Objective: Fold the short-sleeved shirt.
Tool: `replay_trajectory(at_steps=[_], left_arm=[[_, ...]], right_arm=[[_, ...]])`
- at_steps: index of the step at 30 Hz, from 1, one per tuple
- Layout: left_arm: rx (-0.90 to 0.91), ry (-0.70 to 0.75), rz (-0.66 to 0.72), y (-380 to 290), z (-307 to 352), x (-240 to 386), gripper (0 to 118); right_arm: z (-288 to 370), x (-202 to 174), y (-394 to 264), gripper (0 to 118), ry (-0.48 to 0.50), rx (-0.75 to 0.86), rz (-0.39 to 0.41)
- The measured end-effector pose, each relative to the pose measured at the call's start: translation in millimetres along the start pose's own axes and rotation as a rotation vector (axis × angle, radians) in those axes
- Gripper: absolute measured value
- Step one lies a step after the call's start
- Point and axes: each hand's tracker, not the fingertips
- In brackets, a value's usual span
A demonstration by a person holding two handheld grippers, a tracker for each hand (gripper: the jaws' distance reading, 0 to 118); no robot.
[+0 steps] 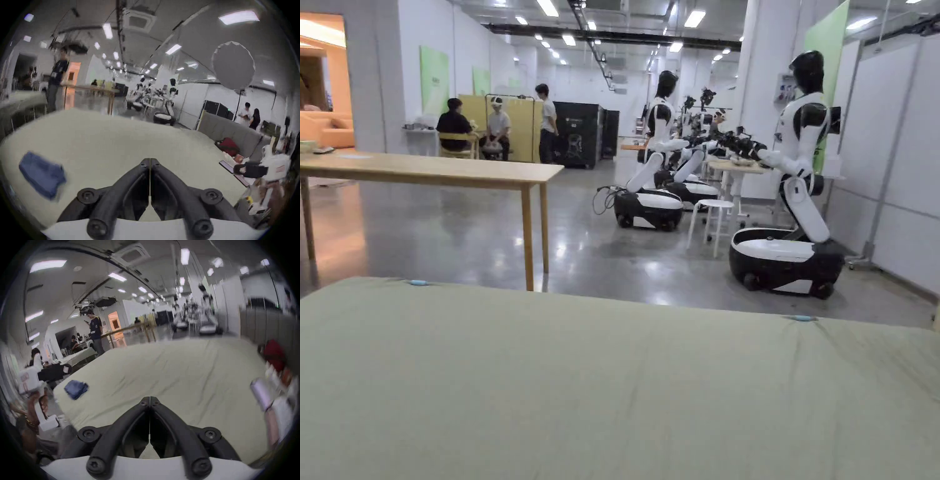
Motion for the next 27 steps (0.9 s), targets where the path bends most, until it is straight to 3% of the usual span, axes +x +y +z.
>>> replay_trajectory(at_steps=[3, 6, 11, 14, 16, 19, 21, 27], left_arm=[[0.106, 0.003, -0.092, 53.4, -35.5, 42.4, 0], [0.169, 0.018, -0.146, 97.4, -83.6, 67.6, 0], [0.252, 0.125, -0.316, 131.8, -167.9, 93.5, 0], [0.261, 0.14, -0.422, 132.7, -212.0, 99.5, 0], [0.241, 0.164, -0.473, 137.3, -234.6, 102.0, 0], [0.213, 0.18, -0.442, 143.8, -253.3, 99.0, 0], [0.185, 0.212, -0.373, 146.9, -259.0, 92.4, 0], [0.171, 0.215, -0.244, 146.9, -263.6, 75.8, 0]], right_arm=[[-15.6, 5.1, 62.1, 0, -0.126, 0.174, 0.075], [-44.8, 12.6, 115.1, 0, -0.138, 0.33, 0.085], [-117.3, 18.9, 175.8, 0, -0.237, 0.438, 0.15], [-156.5, 25.1, 199.6, 0, -0.248, 0.434, 0.14], [-178.1, 27.6, 209.7, 0, -0.319, 0.424, 0.178], [-200.4, 31.0, 215.5, 0, -0.344, 0.407, 0.197], [-206.9, 37.6, 212.9, 0, -0.315, 0.405, 0.116], [-218.6, 43.4, 200.8, 0, -0.36, 0.341, 0.141]])
